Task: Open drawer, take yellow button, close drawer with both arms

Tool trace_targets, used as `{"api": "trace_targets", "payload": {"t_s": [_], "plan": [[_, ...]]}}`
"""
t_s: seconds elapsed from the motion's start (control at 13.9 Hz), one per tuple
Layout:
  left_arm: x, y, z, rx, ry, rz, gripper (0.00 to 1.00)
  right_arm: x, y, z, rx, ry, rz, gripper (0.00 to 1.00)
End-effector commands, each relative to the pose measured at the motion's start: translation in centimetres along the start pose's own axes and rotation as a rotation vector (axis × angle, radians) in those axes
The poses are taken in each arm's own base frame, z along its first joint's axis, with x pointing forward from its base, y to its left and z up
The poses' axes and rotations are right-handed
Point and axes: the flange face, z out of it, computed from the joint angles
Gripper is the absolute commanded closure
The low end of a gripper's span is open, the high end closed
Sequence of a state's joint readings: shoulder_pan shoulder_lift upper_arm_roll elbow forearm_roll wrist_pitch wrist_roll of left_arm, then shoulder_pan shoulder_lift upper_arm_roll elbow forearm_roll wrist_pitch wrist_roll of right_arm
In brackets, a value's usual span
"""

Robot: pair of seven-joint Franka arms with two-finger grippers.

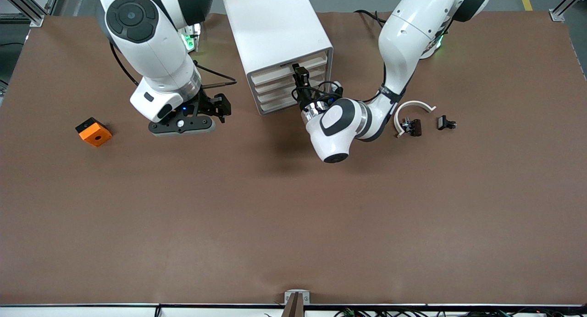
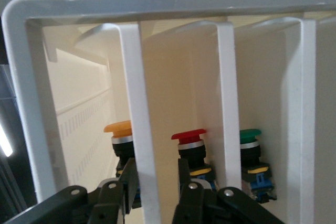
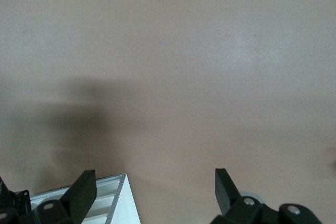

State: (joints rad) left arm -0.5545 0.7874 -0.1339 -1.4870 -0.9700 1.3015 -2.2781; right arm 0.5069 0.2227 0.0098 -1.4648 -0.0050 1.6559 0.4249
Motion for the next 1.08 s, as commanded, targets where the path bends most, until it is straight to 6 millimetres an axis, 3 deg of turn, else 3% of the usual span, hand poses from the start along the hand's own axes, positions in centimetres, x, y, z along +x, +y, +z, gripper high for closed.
{"api": "trace_targets", "payload": {"t_s": [0.0, 0.14, 0.36, 0.65, 0.79, 1.01], "plan": [[-0.3, 0.3, -0.5, 0.022, -0.024, -0.018, 0.88, 0.5, 0.3, -0.3, 0.002, 0.002, 0.027, 0.00], [0.1, 0.5, -1.2, 0.018, -0.035, -0.045, 0.90, 0.6, 1.0, -0.4, 0.001, 0.001, 0.038, 0.00], [0.9, 0.8, -2.9, -0.001, -0.058, -0.061, 0.90, 1.8, 3.6, -0.5, 0.004, 0.006, 0.084, 0.00], [2.1, 0.4, -7.5, -0.055, -0.119, -0.059, 0.90, 1.8, 3.6, 0.2, -0.003, -0.011, 0.073, 0.00], [2.9, 0.1, -9.7, -0.068, -0.154, -0.048, 0.90, 1.6, 2.8, 0.5, -0.004, -0.016, 0.086, 0.00], [4.3, -0.6, -13.5, -0.099, -0.211, -0.023, 0.89, 0.4, -0.3, 0.6, 0.023, -0.030, 0.319, 0.00]]}}
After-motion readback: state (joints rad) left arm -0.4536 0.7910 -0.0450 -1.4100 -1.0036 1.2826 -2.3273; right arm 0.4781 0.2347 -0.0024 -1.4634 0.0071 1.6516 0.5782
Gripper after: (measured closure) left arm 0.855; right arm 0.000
